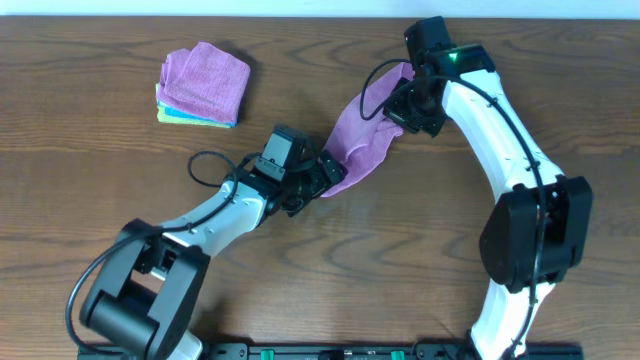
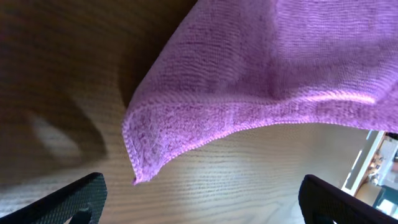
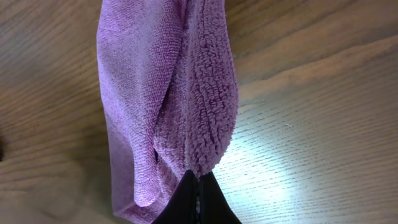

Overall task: Fold the cloth
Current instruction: 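Grasp the lower edge of the hanging purple cloth with the left gripper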

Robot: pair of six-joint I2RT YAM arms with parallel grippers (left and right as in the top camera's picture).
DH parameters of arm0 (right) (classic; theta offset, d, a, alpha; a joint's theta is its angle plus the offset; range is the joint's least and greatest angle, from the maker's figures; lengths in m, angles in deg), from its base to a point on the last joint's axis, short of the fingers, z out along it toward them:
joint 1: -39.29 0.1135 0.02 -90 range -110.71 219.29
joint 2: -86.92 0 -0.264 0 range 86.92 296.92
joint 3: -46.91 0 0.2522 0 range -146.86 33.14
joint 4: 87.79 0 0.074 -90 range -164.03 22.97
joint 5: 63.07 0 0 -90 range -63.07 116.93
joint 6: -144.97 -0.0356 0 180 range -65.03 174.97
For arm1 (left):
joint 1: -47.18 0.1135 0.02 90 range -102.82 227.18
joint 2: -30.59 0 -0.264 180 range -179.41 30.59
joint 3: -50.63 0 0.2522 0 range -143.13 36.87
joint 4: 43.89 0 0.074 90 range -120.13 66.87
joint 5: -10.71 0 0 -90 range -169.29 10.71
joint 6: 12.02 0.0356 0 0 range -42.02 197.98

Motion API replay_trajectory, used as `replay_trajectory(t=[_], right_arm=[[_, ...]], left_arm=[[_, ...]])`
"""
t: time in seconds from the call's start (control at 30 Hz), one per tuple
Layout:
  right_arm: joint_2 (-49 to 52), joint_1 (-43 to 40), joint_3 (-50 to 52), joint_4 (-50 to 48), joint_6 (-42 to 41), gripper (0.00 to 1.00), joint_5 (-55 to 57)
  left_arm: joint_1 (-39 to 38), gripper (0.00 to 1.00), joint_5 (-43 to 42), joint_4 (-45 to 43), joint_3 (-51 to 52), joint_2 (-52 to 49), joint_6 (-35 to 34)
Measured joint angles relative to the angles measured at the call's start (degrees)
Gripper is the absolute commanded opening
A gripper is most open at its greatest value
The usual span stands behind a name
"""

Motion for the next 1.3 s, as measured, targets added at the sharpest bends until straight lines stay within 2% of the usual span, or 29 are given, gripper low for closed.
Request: replay_trajectory(t=[0.03,0.07,0.2,0.27,0.43,0.57,0.63,0.7,0.83,0.93,0.97,1.3], right_arm=[[0.0,0.0,0.0,0.0,0.0,0.01,0.0],[0.0,0.0,0.0,0.0,0.0,0.01,0.0],[0.0,0.0,0.0,0.0,0.0,0.01,0.0],[0.0,0.0,0.0,0.0,0.0,0.01,0.0],[0.0,0.0,0.0,0.0,0.0,0.01,0.0],[0.0,0.0,0.0,0.0,0.1,0.01,0.0],[0.0,0.0,0.0,0.0,0.4,0.01,0.0],[0.0,0.0,0.0,0.0,0.6,0.01,0.0],[0.0,0.0,0.0,0.0,1.1,0.01,0.0],[0.0,0.0,0.0,0.0,1.6,0.01,0.0],[0.0,0.0,0.0,0.1,1.8,0.01,0.0],[0.0,0.0,0.0,0.5,2.9,0.01,0.0]], left_arm=[[0.0,1.0,-0.1,-0.6,0.0,-0.5,-0.4],[-0.1,0.95,-0.3,-1.2,0.0,-1.4,-0.9],[-0.1,0.95,-1.9,-3.8,0.0,-3.5,-2.3],[-0.1,0.9,-2.6,-4.8,0.0,-4.0,-2.9],[-0.5,0.69,-3.3,-5.6,0.0,-5.2,-3.8],[-1.4,0.57,-3.5,-6.3,-0.1,-6.3,-3.8],[-1.6,0.45,-3.4,-6.4,-0.2,-6.7,-3.8],[-1.6,0.39,-2.9,-6.4,-0.2,-7.1,-3.4],[-1.6,0.4,-2.4,-6.3,-0.2,-7.4,-1.2],[-1.8,0.53,-1.8,-6.5,-0.4,-7.4,0.6],[-1.9,0.54,-1.5,-6.6,-0.6,-7.3,1.2],[-1.9,0.46,1.7,-6.4,-1.0,-7.3,4.0]])
